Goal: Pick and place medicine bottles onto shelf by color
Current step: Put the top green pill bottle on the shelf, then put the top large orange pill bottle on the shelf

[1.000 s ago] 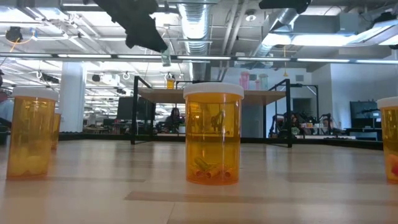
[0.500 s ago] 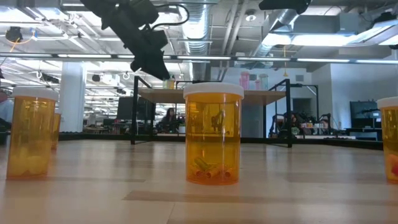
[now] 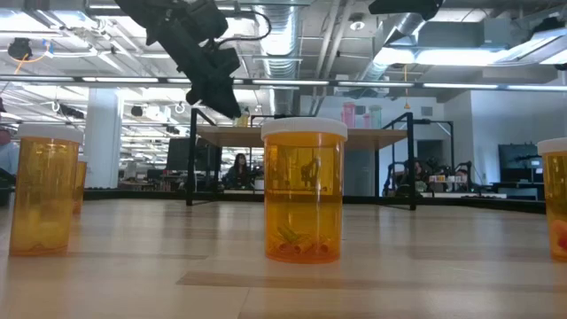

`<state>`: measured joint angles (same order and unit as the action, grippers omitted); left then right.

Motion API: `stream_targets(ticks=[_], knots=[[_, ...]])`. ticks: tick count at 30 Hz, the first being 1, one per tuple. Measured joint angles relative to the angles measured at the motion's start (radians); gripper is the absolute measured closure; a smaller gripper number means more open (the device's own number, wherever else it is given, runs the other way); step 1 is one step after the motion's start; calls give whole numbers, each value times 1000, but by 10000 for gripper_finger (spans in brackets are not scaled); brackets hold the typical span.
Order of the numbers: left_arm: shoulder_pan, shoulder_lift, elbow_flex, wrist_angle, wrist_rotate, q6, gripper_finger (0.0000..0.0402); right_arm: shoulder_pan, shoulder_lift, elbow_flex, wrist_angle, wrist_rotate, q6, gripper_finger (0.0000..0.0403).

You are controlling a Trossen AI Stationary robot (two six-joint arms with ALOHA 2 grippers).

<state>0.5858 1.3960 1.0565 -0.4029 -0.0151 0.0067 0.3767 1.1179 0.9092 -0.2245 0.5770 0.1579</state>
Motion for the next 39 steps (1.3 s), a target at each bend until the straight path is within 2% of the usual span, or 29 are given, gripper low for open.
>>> stream_targets(ticks=[11,23,28,39], knots=[[0,-26,1,6,-8,-2,232,-1,0,0,0,0,1,194],[-15,-235,1,-85,-22,-3,218,-6,0,0,0,0,1,194],[-96,-339,-35,-125,37,-3,218,-6,0,0,-1,0,1,194],[-345,-598,-295,-20,37,-84,219,-3,0,0,0,-2,0,194]])
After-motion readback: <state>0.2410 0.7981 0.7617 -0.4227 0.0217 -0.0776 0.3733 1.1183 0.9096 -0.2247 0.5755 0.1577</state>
